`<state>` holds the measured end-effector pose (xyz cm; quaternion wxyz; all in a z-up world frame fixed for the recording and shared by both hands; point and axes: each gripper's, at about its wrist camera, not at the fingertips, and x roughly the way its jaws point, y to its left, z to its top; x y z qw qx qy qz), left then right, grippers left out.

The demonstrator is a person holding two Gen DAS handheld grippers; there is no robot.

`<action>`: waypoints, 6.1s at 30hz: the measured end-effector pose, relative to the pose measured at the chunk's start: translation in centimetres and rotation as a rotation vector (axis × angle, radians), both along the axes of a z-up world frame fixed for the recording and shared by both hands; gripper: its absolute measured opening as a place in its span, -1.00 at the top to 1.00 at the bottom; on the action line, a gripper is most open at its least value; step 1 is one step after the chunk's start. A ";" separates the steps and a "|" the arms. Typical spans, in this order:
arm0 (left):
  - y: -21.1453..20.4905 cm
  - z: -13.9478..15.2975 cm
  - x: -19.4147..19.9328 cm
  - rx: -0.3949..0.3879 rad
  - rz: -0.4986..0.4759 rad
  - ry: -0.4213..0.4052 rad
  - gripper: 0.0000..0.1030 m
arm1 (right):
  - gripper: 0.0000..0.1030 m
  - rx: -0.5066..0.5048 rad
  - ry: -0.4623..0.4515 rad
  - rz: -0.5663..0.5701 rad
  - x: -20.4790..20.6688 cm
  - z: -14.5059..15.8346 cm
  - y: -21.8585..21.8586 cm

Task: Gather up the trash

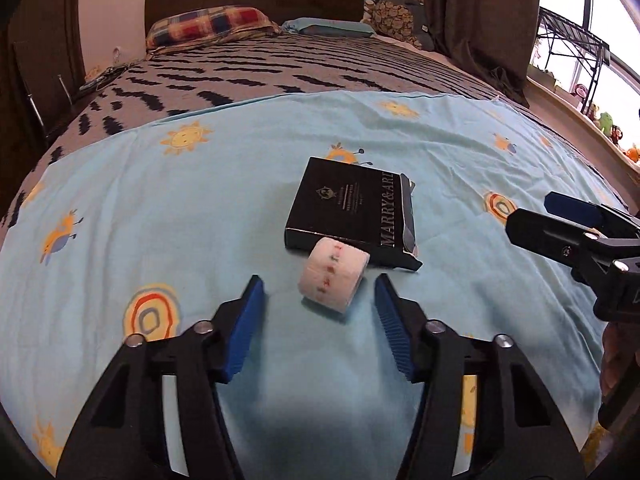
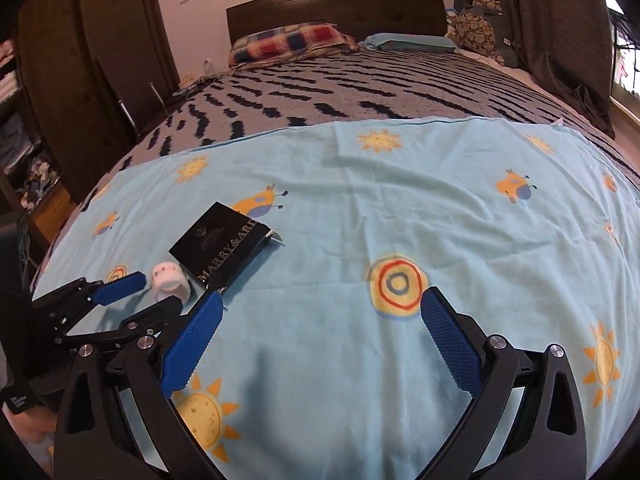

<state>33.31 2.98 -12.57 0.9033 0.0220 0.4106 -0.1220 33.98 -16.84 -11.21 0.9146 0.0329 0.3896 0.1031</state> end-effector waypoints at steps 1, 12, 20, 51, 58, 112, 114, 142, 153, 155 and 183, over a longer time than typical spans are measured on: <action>0.0 -0.1 0.2 -0.008 -0.008 0.008 0.21 | -0.93 -0.003 0.000 0.005 0.3 0.0 0.3; 3.4 0.9 -0.7 0.065 0.041 -0.022 0.58 | -0.93 -0.020 0.037 0.072 2.7 -1.3 4.5; 7.6 1.6 -2.0 0.048 0.093 -0.042 0.58 | -0.93 0.017 0.107 0.099 5.1 -2.2 9.2; 7.1 6.5 -11.5 -0.012 0.085 -0.134 0.58 | -0.46 0.012 -0.020 0.177 -5.3 3.5 8.4; 4.2 7.5 -17.0 -0.072 0.046 -0.157 0.58 | -0.47 0.050 -0.085 0.174 -13.4 5.9 4.1; -6.6 -17.1 -29.0 -0.034 -0.072 0.265 -0.16 | -0.82 0.051 0.290 -0.048 -26.5 -18.3 -5.0; -6.2 -16.8 -29.0 -0.023 -0.060 0.264 -0.27 | -0.87 0.061 0.284 -0.062 -26.7 -17.4 -5.1; -4.3 8.8 -32.5 0.004 0.071 -0.297 -0.84 | -0.93 0.002 -0.256 -0.149 -31.7 8.7 -6.2; -4.3 15.0 -35.2 -0.024 0.096 -0.473 -0.84 | -0.93 -0.043 -0.418 -0.144 -34.0 13.1 -5.4; -4.0 15.4 -35.4 -0.034 0.108 -0.485 -0.85 | -0.94 -0.041 -0.437 -0.149 -34.4 13.5 -5.3; -3.0 15.2 -36.8 -0.031 0.141 -0.510 -0.85 | -0.94 -0.061 -0.440 -0.148 -35.3 12.5 -4.2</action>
